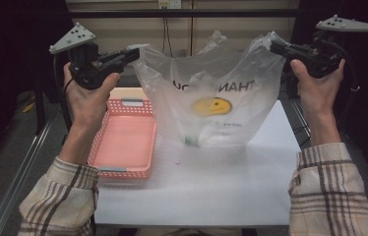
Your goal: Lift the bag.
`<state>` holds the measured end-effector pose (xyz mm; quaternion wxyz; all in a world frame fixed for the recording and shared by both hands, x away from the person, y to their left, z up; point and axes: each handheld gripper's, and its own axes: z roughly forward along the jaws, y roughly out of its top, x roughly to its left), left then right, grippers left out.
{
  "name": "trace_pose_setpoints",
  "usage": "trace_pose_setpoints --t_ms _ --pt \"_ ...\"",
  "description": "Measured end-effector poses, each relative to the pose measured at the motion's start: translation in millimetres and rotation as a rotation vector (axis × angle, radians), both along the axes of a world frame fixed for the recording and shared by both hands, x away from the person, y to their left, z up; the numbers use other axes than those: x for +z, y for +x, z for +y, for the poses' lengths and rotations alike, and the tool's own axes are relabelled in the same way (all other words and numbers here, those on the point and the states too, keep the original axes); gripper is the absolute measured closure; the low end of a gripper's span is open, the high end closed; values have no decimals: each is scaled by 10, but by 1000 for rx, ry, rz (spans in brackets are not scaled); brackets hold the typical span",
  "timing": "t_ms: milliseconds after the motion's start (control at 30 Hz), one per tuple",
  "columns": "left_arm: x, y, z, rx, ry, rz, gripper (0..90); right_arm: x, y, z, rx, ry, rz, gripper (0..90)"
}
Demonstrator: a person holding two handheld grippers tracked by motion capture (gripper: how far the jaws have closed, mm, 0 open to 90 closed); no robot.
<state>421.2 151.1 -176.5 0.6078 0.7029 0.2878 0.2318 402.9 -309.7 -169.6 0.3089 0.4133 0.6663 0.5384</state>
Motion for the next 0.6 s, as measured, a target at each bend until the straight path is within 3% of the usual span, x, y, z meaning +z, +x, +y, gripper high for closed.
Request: trace_pose_setpoints --t_ms 133,367,433,500,600 --pt "-163 119 -2 17 12 39 900 -199 74 -56 -18 -5 41 900" --pt "-359 299 -4 62 66 61 900 -468 224 -154 -63 -30 103 900" --pt "-419 327 0 71 59 79 900 -535 257 -171 -76 -44 115 900" --pt "-468 331 19 76 37 89 900 -592 265 -199 -136 -69 106 900" --pt "-529 350 57 82 35 99 900 -674 289 -309 -162 -39 119 900"
